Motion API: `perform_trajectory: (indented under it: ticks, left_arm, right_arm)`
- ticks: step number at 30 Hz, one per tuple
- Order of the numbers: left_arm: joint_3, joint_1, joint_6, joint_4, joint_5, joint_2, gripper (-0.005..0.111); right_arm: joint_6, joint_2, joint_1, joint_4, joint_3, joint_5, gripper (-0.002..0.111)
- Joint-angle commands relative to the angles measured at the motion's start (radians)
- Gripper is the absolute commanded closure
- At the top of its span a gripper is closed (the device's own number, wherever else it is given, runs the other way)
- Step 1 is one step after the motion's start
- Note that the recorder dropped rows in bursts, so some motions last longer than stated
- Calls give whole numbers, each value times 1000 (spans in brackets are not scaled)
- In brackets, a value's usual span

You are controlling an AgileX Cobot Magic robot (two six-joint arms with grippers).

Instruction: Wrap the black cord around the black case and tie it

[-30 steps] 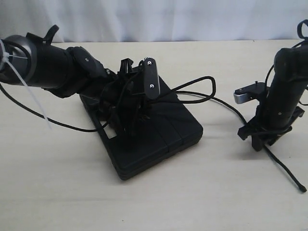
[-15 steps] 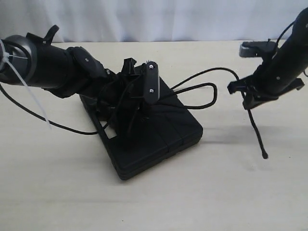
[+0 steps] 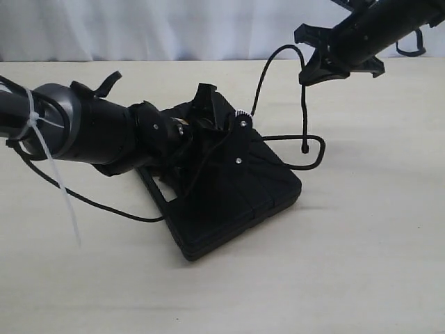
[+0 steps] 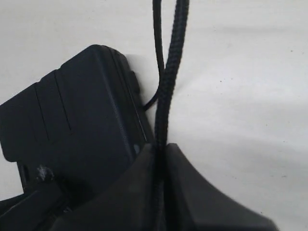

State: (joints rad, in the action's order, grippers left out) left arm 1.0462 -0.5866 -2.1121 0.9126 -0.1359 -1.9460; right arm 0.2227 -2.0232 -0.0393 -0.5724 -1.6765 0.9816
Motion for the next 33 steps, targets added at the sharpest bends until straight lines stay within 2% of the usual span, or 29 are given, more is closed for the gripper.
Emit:
perform_trajectory:
  ticks: [1,12,20,29,33]
  left_arm:
    - [-5,-7,-3,-13,-111,10,107]
    - [-5,-7,3,-55,-188,10,107]
    - [-5,-7,140,-221,-258,0,107]
    - [-7,-7,177,-247,-373,0,107]
    - [-24,-7,177,-269,-378,0,107]
  right_arm:
    - [-1,-20,2,-44,-38,49,104]
    - [1,-22,2,-108,-38,141,104]
    - [61,-22,2,-243,-44,160,104]
    - [47,-22,2,-149,-43,190,104]
    - [47,-22,2,-145,-43,111,104]
